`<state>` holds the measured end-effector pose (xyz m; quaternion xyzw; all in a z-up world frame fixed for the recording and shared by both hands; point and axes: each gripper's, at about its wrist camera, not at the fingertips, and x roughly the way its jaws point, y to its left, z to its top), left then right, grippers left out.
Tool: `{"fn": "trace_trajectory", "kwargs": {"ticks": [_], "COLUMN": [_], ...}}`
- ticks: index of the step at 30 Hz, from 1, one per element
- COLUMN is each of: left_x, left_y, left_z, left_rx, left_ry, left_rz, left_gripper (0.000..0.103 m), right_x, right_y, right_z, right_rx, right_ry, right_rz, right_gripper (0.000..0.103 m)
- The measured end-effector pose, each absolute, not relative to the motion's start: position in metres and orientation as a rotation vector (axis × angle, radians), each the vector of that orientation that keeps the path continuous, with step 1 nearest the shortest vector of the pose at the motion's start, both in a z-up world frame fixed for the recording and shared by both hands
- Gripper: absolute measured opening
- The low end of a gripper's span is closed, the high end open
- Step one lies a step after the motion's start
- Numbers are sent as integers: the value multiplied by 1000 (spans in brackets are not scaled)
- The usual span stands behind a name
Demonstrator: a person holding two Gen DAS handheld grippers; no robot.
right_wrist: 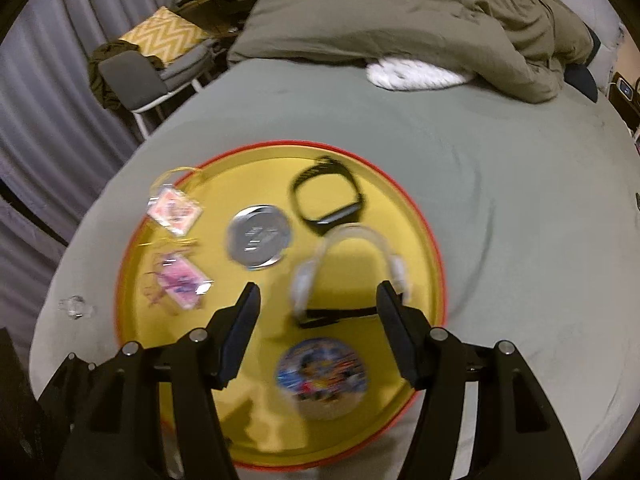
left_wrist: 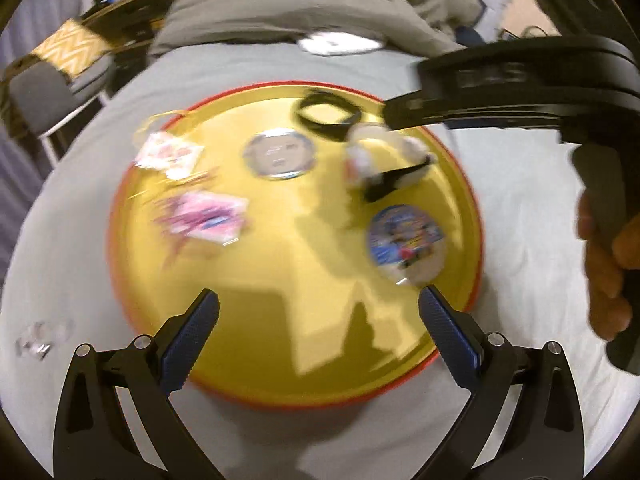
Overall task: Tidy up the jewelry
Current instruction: 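Release the headphones with the right tool while the left tool releases the Mickey badge, then grasp the silver metal watch with the right tool while the left tool grasps the silver pin badge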
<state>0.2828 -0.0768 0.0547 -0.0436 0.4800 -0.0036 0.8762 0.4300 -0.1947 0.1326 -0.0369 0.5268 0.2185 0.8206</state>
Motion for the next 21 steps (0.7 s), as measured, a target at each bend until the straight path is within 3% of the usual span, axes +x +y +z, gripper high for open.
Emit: {"fn": "trace_trajectory", "kwargs": {"ticks": [13, 21], "left_x": [125, 58], "left_y": [92, 111], "left_z": [47, 20], "left_rx": [-296, -363], "left_ry": [1058, 1098], "left_rz": [360, 415], "left_gripper": [97, 97], "right_x": [345, 299], "right_y": [-49, 46], "right_z": [140, 119], "right_rx": [-176, -349], "right_ry": [1140, 1138], "right_rz": [757, 957], "right_gripper": [57, 57]}}
